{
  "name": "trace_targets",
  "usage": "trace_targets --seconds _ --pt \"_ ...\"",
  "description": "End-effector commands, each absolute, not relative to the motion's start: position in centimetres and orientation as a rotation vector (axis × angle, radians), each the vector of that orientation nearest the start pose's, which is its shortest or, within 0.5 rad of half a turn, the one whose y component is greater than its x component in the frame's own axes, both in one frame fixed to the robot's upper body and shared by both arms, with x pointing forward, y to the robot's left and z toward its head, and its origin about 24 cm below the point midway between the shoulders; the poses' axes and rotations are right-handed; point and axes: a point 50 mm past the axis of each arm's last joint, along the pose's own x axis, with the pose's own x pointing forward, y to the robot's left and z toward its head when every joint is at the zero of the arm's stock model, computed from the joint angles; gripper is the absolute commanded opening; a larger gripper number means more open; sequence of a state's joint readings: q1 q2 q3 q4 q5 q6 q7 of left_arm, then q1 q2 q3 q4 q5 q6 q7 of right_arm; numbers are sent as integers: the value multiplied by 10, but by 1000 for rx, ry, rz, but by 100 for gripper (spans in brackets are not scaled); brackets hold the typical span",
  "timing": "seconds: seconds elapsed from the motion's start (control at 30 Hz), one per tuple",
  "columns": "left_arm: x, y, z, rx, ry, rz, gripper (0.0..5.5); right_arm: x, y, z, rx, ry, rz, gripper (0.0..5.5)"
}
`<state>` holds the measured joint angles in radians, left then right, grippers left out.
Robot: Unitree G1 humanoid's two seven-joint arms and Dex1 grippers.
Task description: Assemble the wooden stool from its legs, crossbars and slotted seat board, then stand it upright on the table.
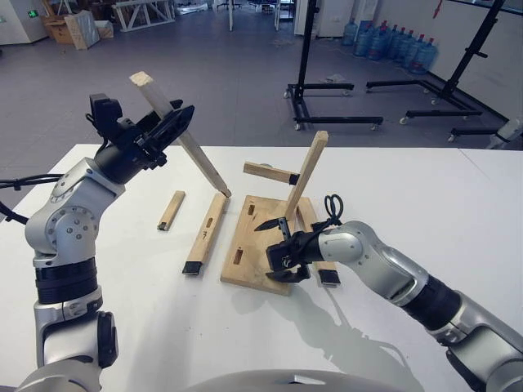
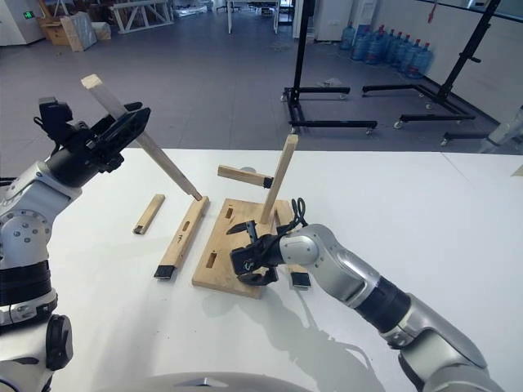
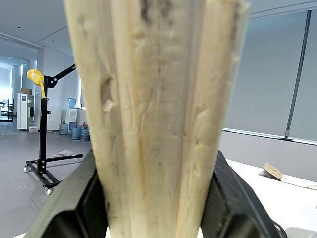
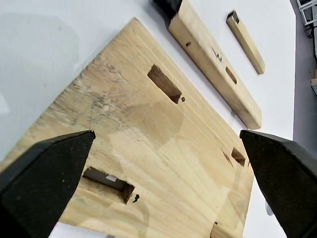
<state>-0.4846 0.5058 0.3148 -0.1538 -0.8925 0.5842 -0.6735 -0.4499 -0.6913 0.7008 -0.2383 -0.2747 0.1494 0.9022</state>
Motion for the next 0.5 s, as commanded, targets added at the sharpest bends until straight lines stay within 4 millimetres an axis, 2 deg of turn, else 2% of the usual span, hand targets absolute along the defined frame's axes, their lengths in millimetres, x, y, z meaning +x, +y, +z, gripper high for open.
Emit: trace_targets --seconds 0.03,0.27,0.5 --pt "285 206 222 -283 -298 -853 202 223 -138 42 -1256 471 1487 540" --pt "283 205 218 -295 -288 -838 202 220 -178 50 -1319 565 1452 540" --pt "284 200 217 -309 -283 -858 202 230 -194 67 -1465 511 1455 540"
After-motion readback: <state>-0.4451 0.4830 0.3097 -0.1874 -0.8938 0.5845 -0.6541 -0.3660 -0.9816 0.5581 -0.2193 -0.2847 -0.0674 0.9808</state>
